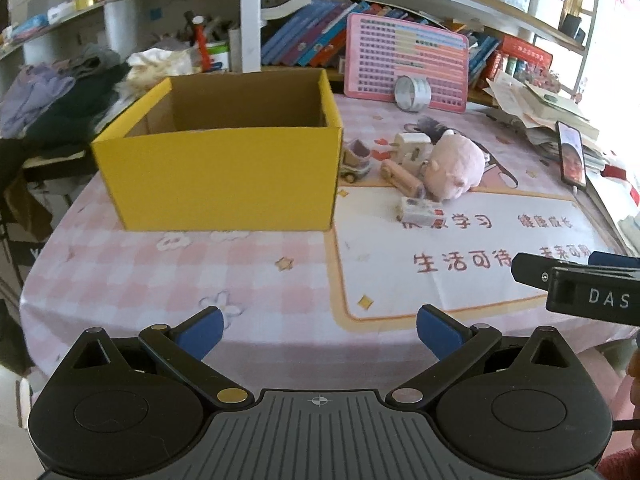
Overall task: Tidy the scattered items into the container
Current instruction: 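Grasp the pink plush pig with the right tool while the left tool grasps the white card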
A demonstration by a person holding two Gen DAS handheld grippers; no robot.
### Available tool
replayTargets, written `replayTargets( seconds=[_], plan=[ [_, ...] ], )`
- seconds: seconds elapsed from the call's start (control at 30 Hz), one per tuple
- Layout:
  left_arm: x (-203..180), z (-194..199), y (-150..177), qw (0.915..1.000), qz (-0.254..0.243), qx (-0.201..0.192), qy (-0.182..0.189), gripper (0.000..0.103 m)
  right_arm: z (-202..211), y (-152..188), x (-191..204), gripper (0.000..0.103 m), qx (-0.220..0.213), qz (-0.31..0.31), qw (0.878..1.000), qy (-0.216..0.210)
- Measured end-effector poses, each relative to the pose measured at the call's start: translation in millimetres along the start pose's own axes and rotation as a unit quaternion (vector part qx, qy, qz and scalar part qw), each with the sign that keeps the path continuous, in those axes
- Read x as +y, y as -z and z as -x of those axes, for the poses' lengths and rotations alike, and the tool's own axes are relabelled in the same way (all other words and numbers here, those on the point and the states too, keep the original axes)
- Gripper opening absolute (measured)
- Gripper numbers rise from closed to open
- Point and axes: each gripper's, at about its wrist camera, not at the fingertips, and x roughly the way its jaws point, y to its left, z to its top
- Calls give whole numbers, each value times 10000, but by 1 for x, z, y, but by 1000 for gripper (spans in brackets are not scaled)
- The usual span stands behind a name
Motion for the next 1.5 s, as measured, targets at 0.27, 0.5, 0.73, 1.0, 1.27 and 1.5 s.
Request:
replayTargets(
  seconds=[0.27,0.5,0.73,1.0,1.27,1.5],
  plan=[
    [-20,-33,-23,9996,-2,70,278,103,-33,-25,-17,103,134,189,9997,-46],
    [-55,-62,-49,9975,-191,98,667,102,-57,-54,-41,103,78,316,9995,-52],
    [-73,-83,-74,9967,-156,9,790,99,-85,-80,-63,103,103,362,9990,-224],
    [-83,-113,-97,9984,-16,223,523,90,-119,-111,-81,103,102,289,9975,-633],
    [-87,-146,-104,9975,144,656,213,83,-163,-131,-83,103,412,235,9933,-1051],
    [-94,-165,-108,9953,164,951,94,80,-199,-137,-85,103,829,29,9885,-1263]
  ],
)
